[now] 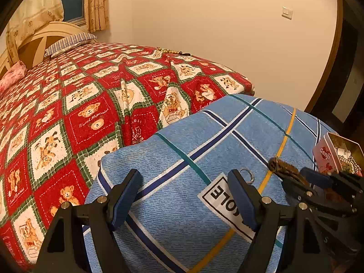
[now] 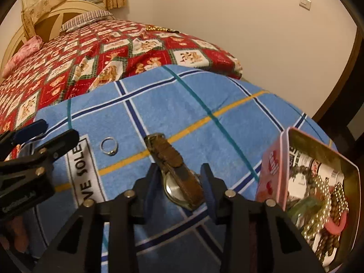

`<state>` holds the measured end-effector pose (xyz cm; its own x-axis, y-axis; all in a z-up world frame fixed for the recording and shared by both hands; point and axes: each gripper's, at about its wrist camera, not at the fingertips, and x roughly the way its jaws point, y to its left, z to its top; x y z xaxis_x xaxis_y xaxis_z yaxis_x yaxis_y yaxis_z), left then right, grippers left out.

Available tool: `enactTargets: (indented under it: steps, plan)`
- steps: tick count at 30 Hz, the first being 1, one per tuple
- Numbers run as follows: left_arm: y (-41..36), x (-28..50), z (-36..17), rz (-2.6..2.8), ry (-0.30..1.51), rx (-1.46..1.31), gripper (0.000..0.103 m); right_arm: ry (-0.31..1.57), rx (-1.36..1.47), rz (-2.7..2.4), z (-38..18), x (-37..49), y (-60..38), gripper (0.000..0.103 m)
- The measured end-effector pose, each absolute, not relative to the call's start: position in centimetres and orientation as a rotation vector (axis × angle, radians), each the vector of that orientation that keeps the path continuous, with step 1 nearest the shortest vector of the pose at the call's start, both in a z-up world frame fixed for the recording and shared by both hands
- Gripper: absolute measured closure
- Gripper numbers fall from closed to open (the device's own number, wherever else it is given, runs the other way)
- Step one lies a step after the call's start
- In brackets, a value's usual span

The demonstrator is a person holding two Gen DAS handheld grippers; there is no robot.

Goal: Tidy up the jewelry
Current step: 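Grasp the brown leather watch with the right tool while left tool grasps the silver ring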

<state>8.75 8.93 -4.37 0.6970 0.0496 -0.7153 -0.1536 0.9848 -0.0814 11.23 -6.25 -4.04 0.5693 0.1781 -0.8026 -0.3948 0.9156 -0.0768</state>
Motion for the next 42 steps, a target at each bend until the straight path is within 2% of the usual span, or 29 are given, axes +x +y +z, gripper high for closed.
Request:
enactTargets:
  steps: [5,6,11,14,24,26,28,36,42]
  plan:
    - [9.1,8.8,-4.4,0.108,0.791,-0.15,0.024,0.885,-0.167,0.355,-4.1,9.5,-6.9,0.067]
    - [9.0,8.8,-4.3,0.108,0.791,-0.149,0.024,0.878,-0.116,0.367,-4.1,9.3,-7.2,0.072]
    - [8.7,8.8,-4.4,0.093,0.794,-0.136,0.024,0.818,0.083,0.342,-4.1,7.7,-9.0,0.074]
    - [7.8,8.9,-4.4,0.067,0.796,-0.098,0.024,0.777,0.148,0.348,-3.7,7.2,-9.8,0.085]
    - [4.0,10.4,-5.1,-0.088,0.849,0.048,0.024,0.774,0.237,0.388,-3.8,6.8,-10.8,0.084]
    - [3.8,10.8,-5.0,-0.112,0.844,0.053,0.038,0.767,0.249,0.395,-3.7,6.7,-11.0,0.084]
    - [3.6,11.3,-5.3,-0.146,0.871,0.061,0.081,0.755,0.26,0.395,-3.6,6.5,-11.2,0.084]
    - [4.5,11.0,-4.9,-0.201,0.829,-0.016,0.082,0.71,0.277,0.388,-2.9,6.1,-11.9,0.084]
    - [6.0,7.2,-1.8,-0.235,0.586,-0.09,0.082,0.722,0.259,0.408,-2.9,5.7,-11.7,0.081]
